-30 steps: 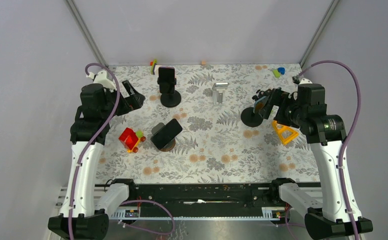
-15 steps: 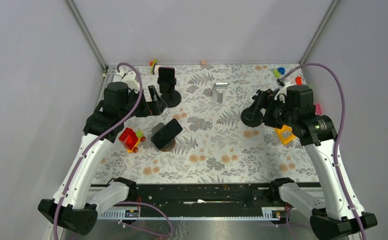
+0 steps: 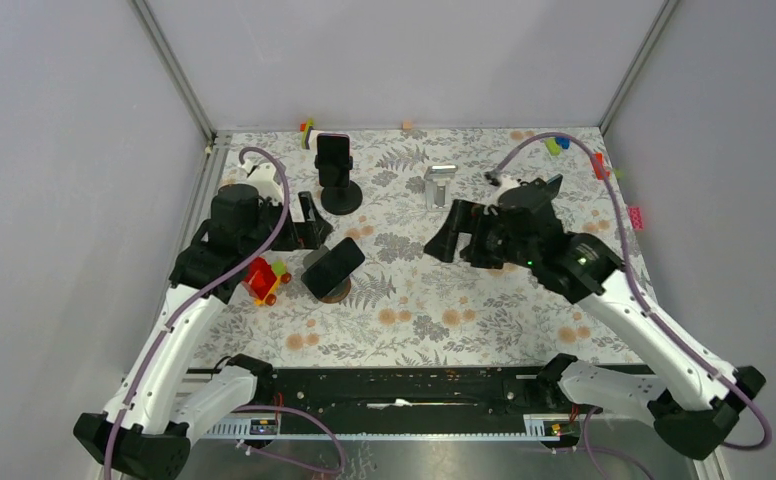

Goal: Remove the phone from the phone stand

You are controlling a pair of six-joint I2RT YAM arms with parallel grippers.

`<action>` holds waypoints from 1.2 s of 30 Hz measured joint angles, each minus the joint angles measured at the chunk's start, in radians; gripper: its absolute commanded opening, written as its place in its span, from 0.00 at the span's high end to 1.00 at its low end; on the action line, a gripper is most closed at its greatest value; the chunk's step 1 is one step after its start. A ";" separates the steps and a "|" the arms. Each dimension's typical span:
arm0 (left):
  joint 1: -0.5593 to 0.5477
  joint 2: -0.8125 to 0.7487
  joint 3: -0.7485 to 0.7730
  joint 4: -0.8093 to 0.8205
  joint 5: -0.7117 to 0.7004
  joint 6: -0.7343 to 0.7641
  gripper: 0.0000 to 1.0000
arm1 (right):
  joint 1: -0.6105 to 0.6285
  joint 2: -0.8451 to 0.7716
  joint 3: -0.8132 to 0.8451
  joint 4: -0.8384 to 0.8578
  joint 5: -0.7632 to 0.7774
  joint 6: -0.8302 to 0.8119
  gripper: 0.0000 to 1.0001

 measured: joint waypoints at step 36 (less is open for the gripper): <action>0.000 -0.229 -0.178 -0.057 -0.169 0.087 0.01 | 0.287 0.696 0.143 0.425 0.222 0.618 0.01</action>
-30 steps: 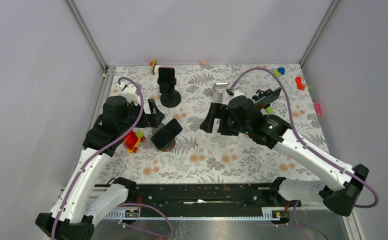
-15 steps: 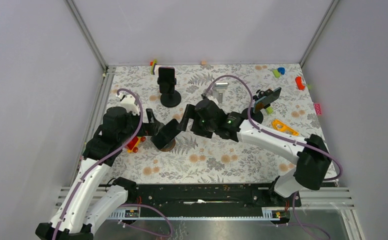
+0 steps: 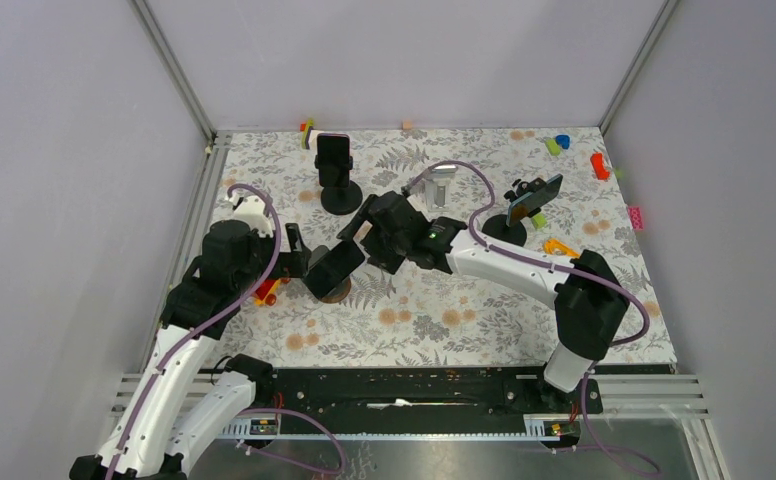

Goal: Remove the phone from the phone stand

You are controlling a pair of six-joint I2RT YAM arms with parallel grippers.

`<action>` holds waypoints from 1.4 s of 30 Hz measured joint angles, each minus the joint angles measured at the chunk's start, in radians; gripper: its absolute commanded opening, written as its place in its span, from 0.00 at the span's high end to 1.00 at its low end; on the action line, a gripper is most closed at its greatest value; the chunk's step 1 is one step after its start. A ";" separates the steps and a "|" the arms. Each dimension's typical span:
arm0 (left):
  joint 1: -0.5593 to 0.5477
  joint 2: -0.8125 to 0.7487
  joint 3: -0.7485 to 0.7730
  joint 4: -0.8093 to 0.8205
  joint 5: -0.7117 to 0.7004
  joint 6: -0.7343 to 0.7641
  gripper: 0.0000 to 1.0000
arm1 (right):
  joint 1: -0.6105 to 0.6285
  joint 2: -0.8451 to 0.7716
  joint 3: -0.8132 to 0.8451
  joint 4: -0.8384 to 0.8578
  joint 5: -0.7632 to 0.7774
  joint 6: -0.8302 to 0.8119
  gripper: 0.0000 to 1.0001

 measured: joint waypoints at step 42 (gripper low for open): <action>0.000 0.001 0.002 -0.064 -0.046 -0.001 0.01 | -0.010 0.195 -0.027 0.135 0.066 0.203 0.01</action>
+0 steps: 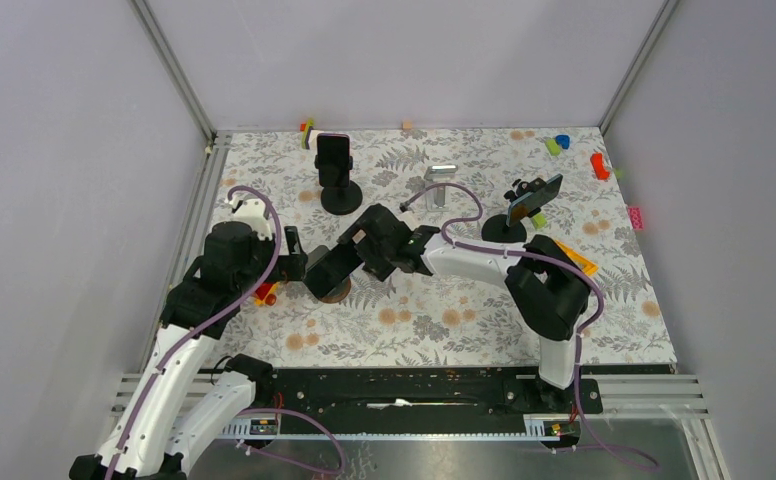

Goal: Remove the phone from the phone stand

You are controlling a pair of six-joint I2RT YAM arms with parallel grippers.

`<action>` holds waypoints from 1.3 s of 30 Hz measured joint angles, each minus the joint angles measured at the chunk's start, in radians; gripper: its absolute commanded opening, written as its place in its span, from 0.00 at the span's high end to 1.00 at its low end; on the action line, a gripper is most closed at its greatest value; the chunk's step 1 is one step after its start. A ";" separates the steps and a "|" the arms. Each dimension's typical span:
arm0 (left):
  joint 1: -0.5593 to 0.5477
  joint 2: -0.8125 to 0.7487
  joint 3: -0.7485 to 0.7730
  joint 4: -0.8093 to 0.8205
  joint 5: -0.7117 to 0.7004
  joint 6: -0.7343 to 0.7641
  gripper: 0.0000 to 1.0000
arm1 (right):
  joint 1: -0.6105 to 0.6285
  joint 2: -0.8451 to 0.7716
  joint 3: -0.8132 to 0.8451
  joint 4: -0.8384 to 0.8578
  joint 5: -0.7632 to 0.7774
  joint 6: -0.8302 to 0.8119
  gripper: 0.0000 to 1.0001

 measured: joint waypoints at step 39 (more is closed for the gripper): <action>0.000 0.013 0.000 0.000 0.000 0.000 0.01 | -0.012 0.089 0.063 0.037 -0.051 -0.041 0.09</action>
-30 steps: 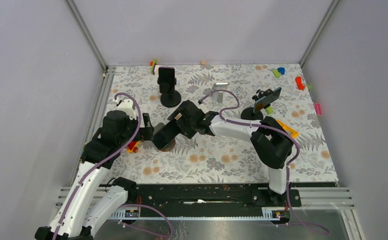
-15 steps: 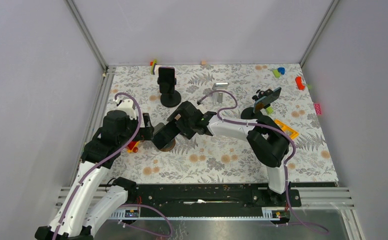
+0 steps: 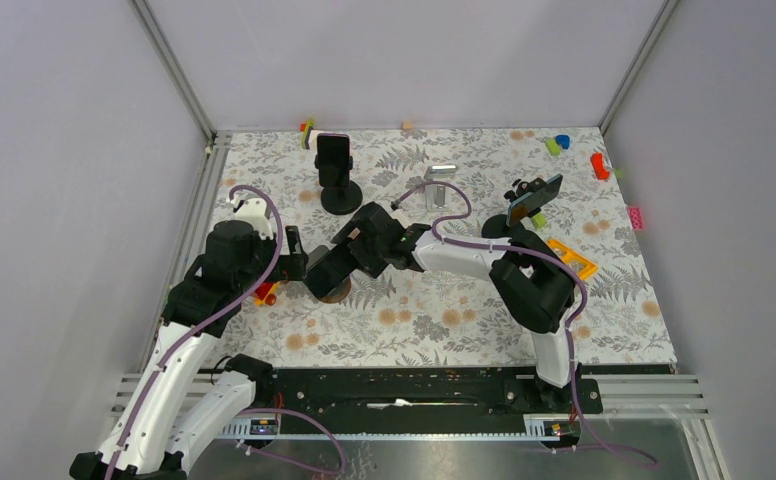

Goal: Remove the phone from the phone stand

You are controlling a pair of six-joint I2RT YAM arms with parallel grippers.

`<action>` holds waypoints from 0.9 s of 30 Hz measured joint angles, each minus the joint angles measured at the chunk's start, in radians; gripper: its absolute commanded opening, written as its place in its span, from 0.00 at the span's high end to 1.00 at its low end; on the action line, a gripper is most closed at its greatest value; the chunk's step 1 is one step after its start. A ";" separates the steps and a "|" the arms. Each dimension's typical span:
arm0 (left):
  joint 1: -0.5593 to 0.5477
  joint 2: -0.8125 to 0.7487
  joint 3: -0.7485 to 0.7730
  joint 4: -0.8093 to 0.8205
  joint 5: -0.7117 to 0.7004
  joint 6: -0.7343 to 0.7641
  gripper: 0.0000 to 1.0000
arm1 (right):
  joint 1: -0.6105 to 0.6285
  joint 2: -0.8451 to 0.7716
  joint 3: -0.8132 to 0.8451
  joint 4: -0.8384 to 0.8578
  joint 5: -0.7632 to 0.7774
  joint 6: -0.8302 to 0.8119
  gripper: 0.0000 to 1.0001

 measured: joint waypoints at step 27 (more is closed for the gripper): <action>0.000 0.000 0.000 0.000 0.000 0.000 0.01 | -0.002 0.008 -0.002 0.022 -0.025 0.000 0.11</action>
